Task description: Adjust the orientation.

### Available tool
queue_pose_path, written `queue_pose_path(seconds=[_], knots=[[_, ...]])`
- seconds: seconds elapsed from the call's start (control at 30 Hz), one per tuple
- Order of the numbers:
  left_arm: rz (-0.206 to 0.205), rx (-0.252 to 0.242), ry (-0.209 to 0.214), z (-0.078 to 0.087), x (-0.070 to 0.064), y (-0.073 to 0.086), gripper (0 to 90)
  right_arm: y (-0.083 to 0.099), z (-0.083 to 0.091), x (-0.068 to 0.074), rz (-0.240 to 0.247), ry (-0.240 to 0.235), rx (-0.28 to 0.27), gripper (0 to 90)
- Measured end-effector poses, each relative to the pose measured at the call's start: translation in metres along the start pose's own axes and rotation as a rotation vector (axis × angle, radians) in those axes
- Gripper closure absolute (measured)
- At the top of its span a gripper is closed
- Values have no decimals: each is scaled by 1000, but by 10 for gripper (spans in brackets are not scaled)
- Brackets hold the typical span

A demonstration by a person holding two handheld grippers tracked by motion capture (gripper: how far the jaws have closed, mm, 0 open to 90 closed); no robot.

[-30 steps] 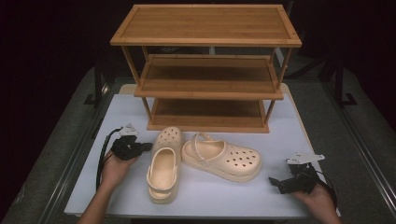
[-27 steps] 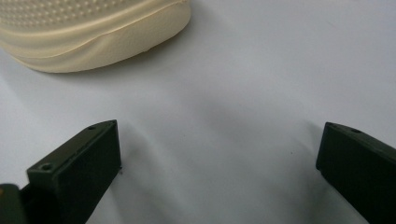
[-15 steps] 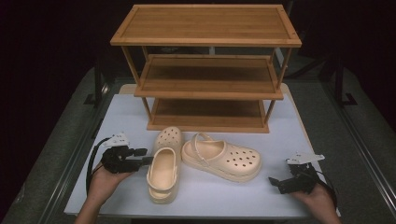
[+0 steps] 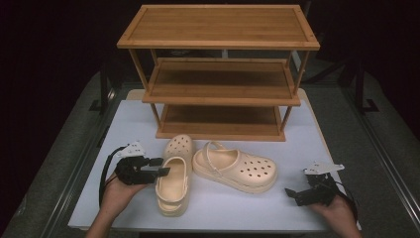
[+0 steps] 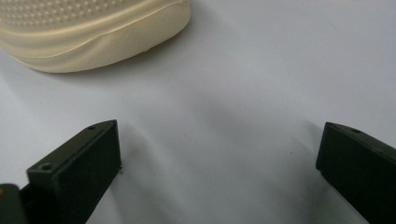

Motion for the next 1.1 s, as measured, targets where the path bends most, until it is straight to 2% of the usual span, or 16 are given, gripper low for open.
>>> queue_pose_path(seconds=[0.13,0.2,0.3,0.4,0.53,0.7,0.93,1.1], knots=[[3,1,-30,0,2,1,561,0,0,0,0,0,0,0],[1,-4,-36,0,1,2,627,0,0,0,0,0,0,0],[-16,1,-48,2,-1,0,672,0,0,0,0,0,0,0],[-27,-3,-81,4,-1,-1,744,0,0,0,0,0,0,0],[-24,-9,-116,6,3,-4,779,0,0,0,0,0,0,0],[-59,-7,-170,7,7,-9,813,0,0,0,-1,0,0,0],[-108,-31,-232,8,12,-17,841,0,0,0,-1,-1,1,0],[-120,-53,-255,7,16,-20,842,0,0,0,-2,-1,1,0]])
Point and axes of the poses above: each handheld gripper's, and its own axes: z roughly backward along the jaws, y roughly out of its underside, x roughly to its left, the point moved 1 cm from there along -z, roughly forward along the jaws, and after that the axes turned 13 degrees about z, right-handed, at the moved point
